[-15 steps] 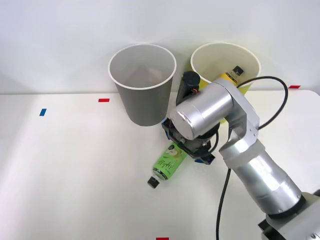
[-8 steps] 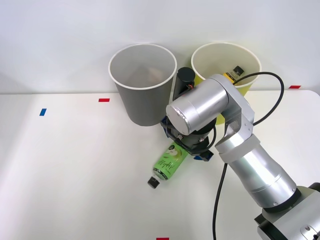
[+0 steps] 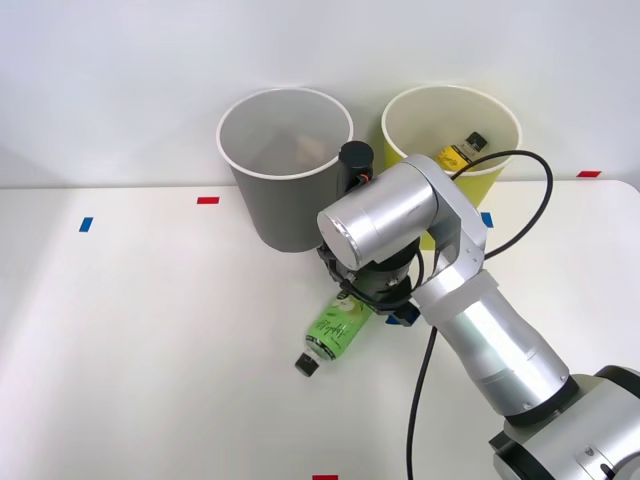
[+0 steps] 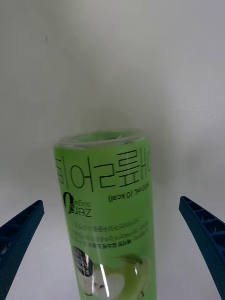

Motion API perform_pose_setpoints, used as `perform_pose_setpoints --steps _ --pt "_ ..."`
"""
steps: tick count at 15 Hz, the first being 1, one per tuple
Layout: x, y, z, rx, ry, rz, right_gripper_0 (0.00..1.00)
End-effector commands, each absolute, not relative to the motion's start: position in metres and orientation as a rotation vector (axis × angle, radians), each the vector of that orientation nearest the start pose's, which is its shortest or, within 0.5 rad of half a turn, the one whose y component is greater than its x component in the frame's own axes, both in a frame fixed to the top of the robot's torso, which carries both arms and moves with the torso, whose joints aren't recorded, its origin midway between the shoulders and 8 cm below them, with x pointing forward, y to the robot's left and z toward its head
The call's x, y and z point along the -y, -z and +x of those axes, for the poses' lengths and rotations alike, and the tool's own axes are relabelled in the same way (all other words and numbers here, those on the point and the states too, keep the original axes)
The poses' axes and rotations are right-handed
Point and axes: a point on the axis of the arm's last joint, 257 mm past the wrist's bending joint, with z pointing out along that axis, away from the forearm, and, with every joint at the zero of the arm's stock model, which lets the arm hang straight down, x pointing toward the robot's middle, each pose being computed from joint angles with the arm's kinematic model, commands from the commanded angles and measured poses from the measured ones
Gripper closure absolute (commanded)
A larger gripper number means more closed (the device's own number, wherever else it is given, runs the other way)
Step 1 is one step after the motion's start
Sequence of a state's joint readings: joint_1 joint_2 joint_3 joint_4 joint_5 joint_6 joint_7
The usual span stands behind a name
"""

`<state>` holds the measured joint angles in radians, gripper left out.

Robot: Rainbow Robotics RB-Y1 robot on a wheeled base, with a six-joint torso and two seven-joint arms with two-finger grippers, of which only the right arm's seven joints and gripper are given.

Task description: Put cans in the gray bin, plastic bottles in the light green bin

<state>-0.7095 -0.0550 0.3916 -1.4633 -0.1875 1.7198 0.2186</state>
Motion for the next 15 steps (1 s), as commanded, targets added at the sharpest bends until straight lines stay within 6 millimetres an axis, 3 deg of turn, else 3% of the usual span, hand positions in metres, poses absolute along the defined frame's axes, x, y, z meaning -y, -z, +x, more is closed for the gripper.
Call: perform_pose_setpoints --steps 1,13,15 --pt "0.031 0.279 0.491 -2.592 -0.247 0.995 0.00" --pt "0.044 0.281 0.494 -2.579 -0.196 0.992 0.00" --pt "0.047 0.291 0.491 -2.596 -0.162 0.995 0.00"
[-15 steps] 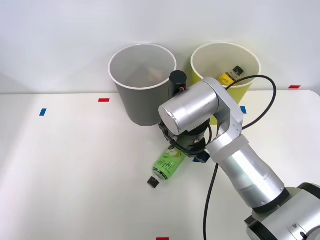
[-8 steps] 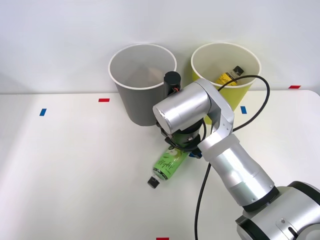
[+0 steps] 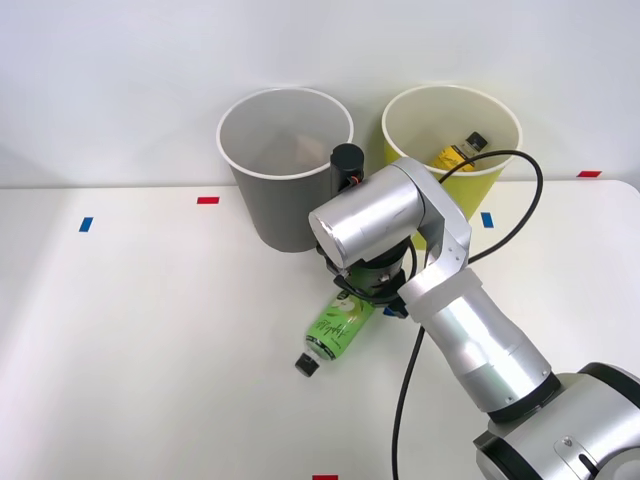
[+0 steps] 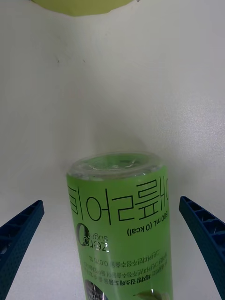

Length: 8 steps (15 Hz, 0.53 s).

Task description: Put cans in the gray bin, plastic bottles in the light green bin

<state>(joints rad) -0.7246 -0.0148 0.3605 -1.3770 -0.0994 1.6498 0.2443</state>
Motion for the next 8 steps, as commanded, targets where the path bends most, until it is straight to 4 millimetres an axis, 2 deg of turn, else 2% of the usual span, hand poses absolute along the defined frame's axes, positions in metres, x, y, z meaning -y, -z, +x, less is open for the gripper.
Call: perform_pose_setpoints --steps 1,5,6,7,8 --pt "0.0491 0.2959 0.4917 -2.593 -0.134 0.987 0.00" --pt "0.0471 0.2951 0.4924 -2.593 -0.133 0.972 0.00" --pt "0.0470 0.2952 0.4923 -2.592 -0.128 0.964 0.42" --pt "0.0467 0.2948 0.4925 -2.586 -0.116 0.951 0.95" --pt "0.0466 0.2943 0.4930 -2.578 -0.104 0.940 1.00"
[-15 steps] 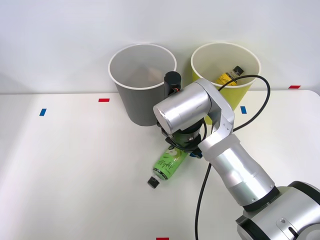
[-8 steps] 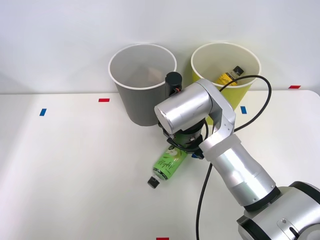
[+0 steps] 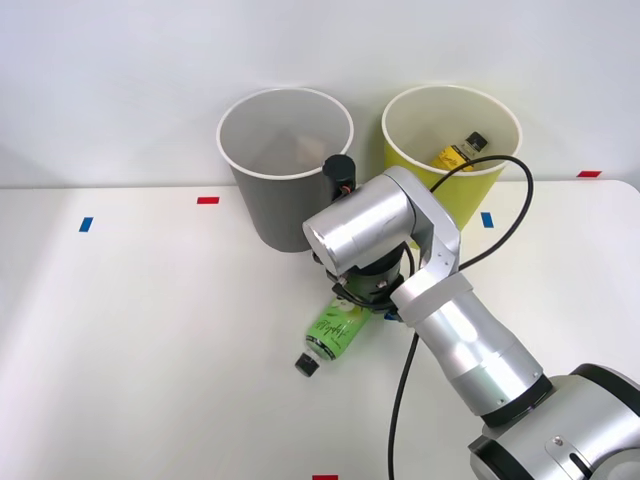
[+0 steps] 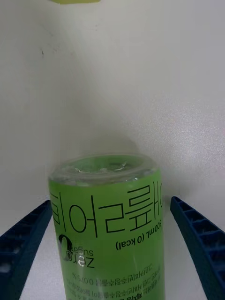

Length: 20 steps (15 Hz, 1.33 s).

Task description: Put cans in the gray bin, plastic bottles in the light green bin

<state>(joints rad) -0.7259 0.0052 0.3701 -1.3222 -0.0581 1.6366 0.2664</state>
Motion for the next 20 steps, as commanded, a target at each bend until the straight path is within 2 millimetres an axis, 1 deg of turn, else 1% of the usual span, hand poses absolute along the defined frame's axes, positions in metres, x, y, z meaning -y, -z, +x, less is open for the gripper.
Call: perform_pose_setpoints --steps 1,4,7,8,11,12,13,16,20 --pt "0.046 0.294 0.493 -2.576 -0.098 0.932 1.00" --pt "0.046 0.295 0.492 -2.574 -0.065 0.880 1.00" --pt "0.052 0.294 0.494 -2.565 -0.014 0.812 1.00" --pt "0.059 0.290 0.491 -2.568 0.033 0.761 1.00" --pt "0.075 0.267 0.479 -2.616 0.133 0.605 1.00" --pt "0.079 0.261 0.477 -2.620 0.142 0.582 1.00" --pt "0.079 0.253 0.479 -2.609 0.128 0.563 1.00" --pt "0.078 0.229 0.480 -2.558 0.011 0.507 1.00" --pt "0.063 0.177 0.482 -2.407 -0.206 0.379 1.00"
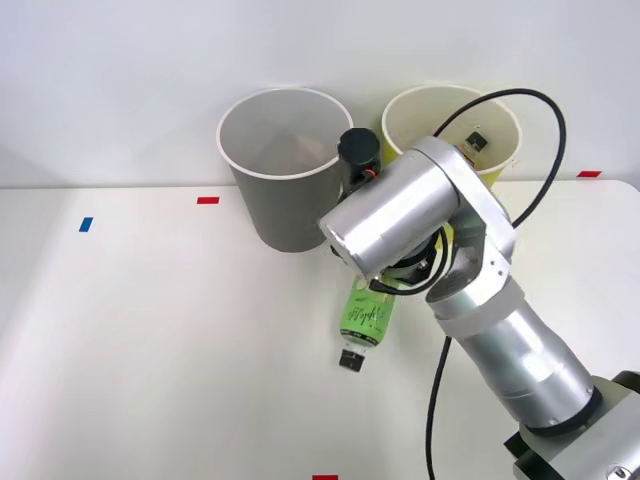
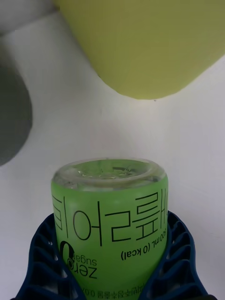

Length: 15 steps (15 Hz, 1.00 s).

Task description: Put cans in the gray bin, plastic bottles in the light green bin

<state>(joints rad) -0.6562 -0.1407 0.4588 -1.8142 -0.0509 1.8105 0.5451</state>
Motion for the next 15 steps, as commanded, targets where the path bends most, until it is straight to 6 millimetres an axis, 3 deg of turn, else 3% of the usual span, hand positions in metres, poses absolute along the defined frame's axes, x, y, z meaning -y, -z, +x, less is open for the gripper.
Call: perform_pose_setpoints --steps 1,5,8,12,15 --pt "0.059 0.163 0.484 -2.353 -0.250 0.352 1.00" --pt "0.055 0.126 0.489 -2.180 -0.340 0.311 1.00" --pt "0.059 0.104 0.481 -2.058 -0.396 0.295 1.00" --pt "0.059 0.050 0.470 -1.854 -0.475 0.239 1.00" --pt "0.061 0.002 0.476 -1.643 -0.517 0.189 1.00"
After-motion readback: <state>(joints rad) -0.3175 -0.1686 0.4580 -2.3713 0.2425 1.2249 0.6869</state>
